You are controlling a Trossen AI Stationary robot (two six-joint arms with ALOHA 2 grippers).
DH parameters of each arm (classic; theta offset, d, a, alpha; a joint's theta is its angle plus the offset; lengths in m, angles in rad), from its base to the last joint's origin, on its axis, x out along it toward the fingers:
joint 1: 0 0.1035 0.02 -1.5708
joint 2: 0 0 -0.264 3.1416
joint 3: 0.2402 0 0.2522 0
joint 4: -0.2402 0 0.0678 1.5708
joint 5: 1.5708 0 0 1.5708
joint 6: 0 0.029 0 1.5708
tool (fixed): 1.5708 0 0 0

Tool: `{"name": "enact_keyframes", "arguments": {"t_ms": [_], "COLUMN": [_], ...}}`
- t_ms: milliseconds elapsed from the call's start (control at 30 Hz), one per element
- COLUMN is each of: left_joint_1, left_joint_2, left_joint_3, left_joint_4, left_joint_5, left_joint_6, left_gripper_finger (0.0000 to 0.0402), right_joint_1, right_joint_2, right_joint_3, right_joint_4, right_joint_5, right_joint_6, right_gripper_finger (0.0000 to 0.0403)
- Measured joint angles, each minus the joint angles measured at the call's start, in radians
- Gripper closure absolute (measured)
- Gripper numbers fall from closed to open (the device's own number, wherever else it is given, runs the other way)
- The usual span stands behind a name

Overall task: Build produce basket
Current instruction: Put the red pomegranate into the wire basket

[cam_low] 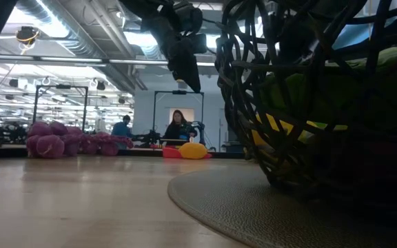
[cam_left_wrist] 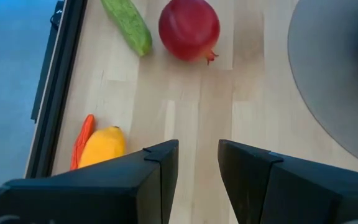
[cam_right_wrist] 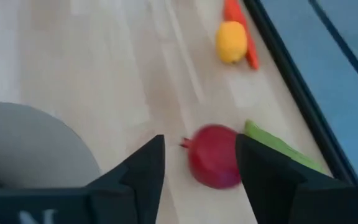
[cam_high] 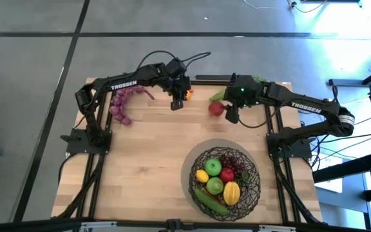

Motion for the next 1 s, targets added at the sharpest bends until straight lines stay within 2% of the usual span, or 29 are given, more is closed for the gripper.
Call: {"name": "enact_keyframes", "arguments": {"t_ms": [233,433,700,1000], "left_joint_1": [0.000,-0.006,-0.041,-0.069], "left_joint_2": [0.000,0.000,0.000,0.000], "left_joint_3": [0.000,0.000,0.000,0.000], "left_joint_4": [0.000,-0.002,-0.004,0.001], "left_joint_5": [0.000,0.004,0.018,0.008], "left_joint_6": [0.000,-0.004,0.225,0.235], "left_gripper_finger": [0.0298,0.0298,0.0298,0.0298], "right_joint_1": [0.000,-0.001,-0.001,-0.001], "right_joint_2": [0.000,0.000,0.000,0.000], "right_joint_3": [0.000,0.000,0.000,0.000], "right_joint_4": [0.003,0.003,0.001,0.001], "right_joint_5": [-0.129,-0.131,-0.131,-0.131], "right_joint_6": [-0.007,0.037,0.005,0.004], "right_gripper_finger": [0.0209,0.0209,0.0209,0.0209]}}
